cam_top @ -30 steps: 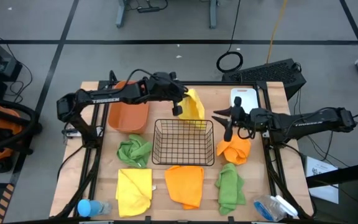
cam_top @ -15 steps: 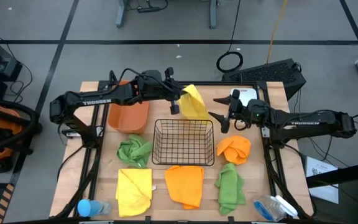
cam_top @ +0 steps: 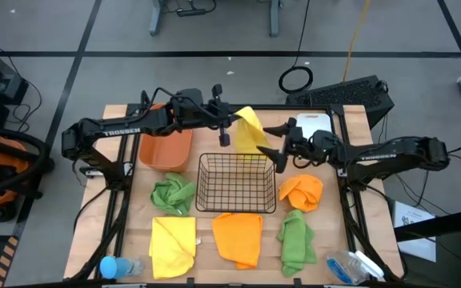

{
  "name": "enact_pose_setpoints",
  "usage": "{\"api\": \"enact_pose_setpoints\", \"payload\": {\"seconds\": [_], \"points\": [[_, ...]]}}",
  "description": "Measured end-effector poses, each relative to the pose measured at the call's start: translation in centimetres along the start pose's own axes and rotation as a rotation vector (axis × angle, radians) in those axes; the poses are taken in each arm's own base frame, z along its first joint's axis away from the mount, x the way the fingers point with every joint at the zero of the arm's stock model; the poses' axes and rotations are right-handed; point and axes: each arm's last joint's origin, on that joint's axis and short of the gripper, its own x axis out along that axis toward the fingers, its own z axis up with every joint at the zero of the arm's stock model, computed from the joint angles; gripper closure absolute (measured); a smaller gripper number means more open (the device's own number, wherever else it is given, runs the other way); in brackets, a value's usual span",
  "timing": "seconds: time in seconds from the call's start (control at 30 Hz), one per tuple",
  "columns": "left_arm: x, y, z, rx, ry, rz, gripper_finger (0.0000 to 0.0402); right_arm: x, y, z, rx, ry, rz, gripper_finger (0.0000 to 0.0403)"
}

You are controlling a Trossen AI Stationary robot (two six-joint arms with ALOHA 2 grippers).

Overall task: Sort microfiber towel by color & place in baskets
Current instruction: Put the top yellow microfiber towel into the white bin

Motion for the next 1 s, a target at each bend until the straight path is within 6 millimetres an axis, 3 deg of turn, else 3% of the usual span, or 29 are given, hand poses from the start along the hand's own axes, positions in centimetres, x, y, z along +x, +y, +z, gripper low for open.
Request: {"api": "enact_pose_setpoints", "payload": {"seconds": [0.17,0.43,0.6,0.83,1.0], "points": [[0.0,-0.4,0.7,-0.011,-0.072,-0.05,0.0395,1.9,0.2,-0.9,-0.022,-0.037,-0.12,0.0062],[0.0,-1.1,0.9,-0.037,-0.073,-0.075,0.0395,6.8,1.5,-0.7,-0.14,0.007,-0.083,0.0093],[0.0,-2.0,0.8,-0.044,-0.039,-0.111,0.0394,8.7,1.8,-1.2,-0.16,0.052,-0.089,0.0182],[-0.1,-3.1,0.4,-0.066,0.032,-0.162,0.0381,8.5,1.8,-0.9,-0.216,0.084,-0.096,0.0381],[-0.7,-3.2,0.4,-0.105,0.096,-0.135,0.0379,7.1,1.4,0.8,-0.273,0.109,-0.151,0.0392]]}}
